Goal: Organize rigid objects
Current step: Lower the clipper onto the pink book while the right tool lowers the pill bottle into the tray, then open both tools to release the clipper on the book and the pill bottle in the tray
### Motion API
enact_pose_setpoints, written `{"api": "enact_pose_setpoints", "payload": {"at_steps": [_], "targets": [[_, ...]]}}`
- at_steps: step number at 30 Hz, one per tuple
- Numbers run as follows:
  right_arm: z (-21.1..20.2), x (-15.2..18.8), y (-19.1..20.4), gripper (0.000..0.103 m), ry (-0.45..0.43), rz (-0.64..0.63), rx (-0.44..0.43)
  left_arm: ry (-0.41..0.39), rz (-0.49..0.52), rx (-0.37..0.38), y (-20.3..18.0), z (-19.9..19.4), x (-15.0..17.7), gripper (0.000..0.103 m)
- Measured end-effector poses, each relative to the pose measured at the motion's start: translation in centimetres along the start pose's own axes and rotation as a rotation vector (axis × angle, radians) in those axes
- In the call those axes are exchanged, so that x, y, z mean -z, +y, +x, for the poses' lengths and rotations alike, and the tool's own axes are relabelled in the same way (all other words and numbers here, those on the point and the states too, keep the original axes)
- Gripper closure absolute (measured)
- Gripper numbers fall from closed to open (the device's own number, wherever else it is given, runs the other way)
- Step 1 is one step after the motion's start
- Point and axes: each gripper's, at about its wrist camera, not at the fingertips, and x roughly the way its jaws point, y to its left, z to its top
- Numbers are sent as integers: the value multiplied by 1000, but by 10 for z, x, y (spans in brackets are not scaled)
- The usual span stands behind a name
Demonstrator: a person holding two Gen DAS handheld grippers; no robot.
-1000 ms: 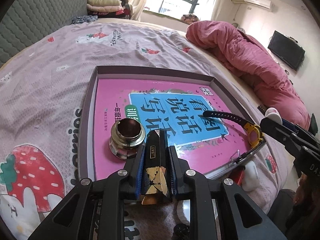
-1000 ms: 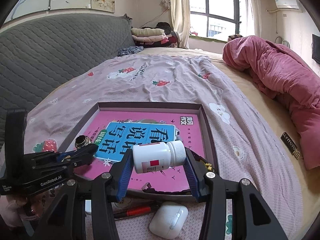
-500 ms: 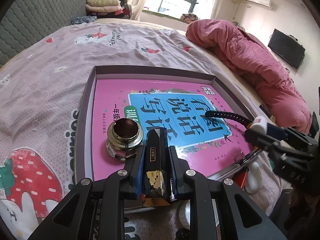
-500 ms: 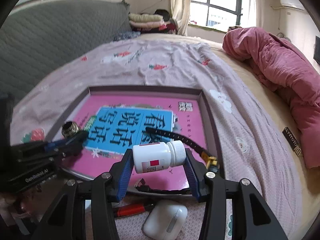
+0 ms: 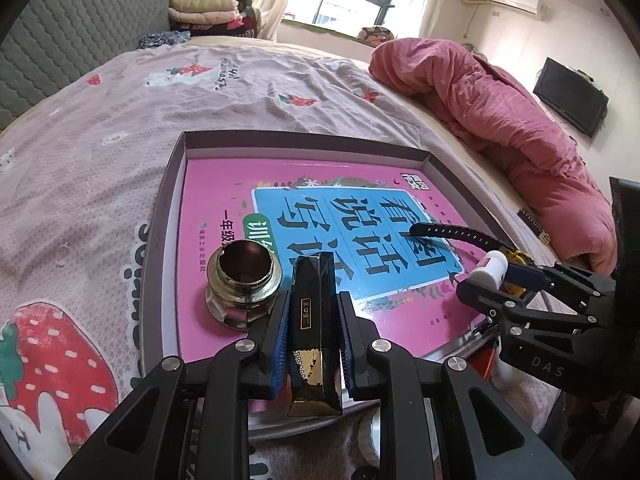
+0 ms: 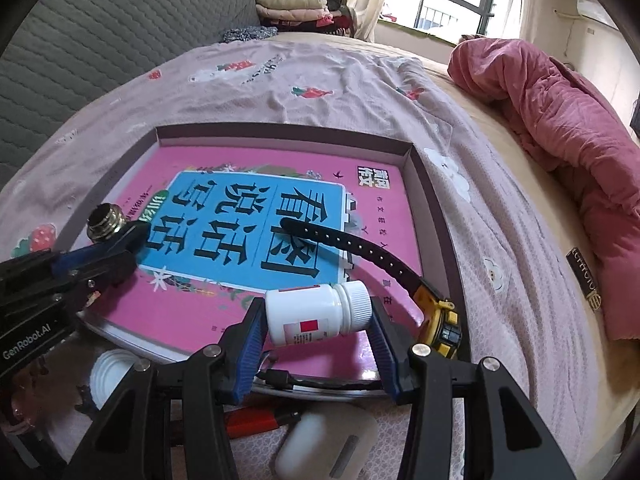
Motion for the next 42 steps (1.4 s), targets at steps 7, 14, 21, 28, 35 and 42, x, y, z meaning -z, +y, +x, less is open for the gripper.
{"api": "enact_pose_setpoints", "payload": {"at_steps": [7, 14, 21, 28, 35, 42], "targets": [[7, -3, -5, 54, 40, -16, 3, 6, 1, -12, -1, 2, 0, 81], [12, -7, -6, 53, 74, -22, 31, 6, 15, -25, -4, 3, 3, 81], [9, -6, -7, 54, 71, -19, 41, 6, 4, -17, -1, 2, 2, 81], [4, -5, -5, 54, 55, -42, 54, 7, 9, -24, -1, 2, 2, 81], [-12, -2, -8, 52, 0, -62, 52, 12, 12, -41, -5, 6, 2, 81], [-24, -1, -17, 52, -36, -40, 41, 13, 11, -42, -4, 6, 1, 81]]}}
